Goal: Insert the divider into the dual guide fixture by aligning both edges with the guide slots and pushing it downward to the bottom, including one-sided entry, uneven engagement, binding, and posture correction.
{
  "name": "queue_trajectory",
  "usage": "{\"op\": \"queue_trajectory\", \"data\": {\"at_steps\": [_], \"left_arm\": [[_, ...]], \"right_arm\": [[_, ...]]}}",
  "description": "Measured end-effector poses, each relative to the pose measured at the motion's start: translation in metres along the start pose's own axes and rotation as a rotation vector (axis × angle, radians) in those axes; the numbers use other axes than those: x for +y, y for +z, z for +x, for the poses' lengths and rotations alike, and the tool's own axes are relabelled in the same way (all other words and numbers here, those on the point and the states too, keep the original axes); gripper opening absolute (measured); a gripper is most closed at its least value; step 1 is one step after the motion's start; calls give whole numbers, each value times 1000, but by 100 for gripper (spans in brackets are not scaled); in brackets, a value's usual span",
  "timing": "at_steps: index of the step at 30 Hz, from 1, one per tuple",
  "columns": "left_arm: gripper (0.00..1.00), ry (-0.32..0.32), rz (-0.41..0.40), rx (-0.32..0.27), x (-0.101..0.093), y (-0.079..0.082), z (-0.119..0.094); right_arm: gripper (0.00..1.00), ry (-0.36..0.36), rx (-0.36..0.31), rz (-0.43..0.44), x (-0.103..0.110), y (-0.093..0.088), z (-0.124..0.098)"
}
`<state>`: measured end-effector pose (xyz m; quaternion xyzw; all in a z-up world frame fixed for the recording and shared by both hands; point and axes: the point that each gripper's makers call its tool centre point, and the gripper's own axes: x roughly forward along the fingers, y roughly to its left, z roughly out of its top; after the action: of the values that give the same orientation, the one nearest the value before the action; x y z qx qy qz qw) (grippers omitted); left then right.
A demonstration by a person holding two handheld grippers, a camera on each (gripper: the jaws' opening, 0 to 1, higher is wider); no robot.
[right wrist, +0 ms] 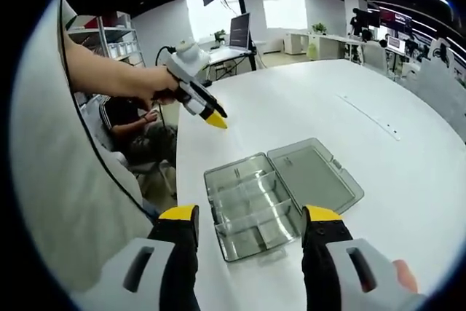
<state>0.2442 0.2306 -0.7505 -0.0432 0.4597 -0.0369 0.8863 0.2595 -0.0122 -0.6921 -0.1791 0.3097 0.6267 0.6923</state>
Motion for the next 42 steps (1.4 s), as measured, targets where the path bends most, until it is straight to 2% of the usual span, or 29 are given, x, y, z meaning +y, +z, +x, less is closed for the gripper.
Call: {"op": "queue_trajectory", "data": {"at_steps": [7,12,21,25,27,29,35,42], "left_arm": [[26,-42,46,-65,-23,24,-11],[26,-71,113,-118,-43,37,-18],[26,-121,163,-151,-71,42,-24],[26,-156,184,-190,-88,51,-31],[26,-181,206,-228,-97,58,-33],[26,-174,231,-228,-102,59,-35],[26,-212,251,-270,-120,67,-41],[26,-238,281,-306,-138,73,-46]], "right_arm": [[52,3,-3,6,-2,4,2],[50,8,-13,20,-2,7,1],[47,5,-43,55,-8,13,-4],[45,0,-51,73,-10,15,-3],[45,-2,-55,73,-10,17,-3],[44,-2,-58,72,-10,19,-2],[41,3,-75,78,-9,27,-1],[37,7,-111,128,-13,38,-1]]}}
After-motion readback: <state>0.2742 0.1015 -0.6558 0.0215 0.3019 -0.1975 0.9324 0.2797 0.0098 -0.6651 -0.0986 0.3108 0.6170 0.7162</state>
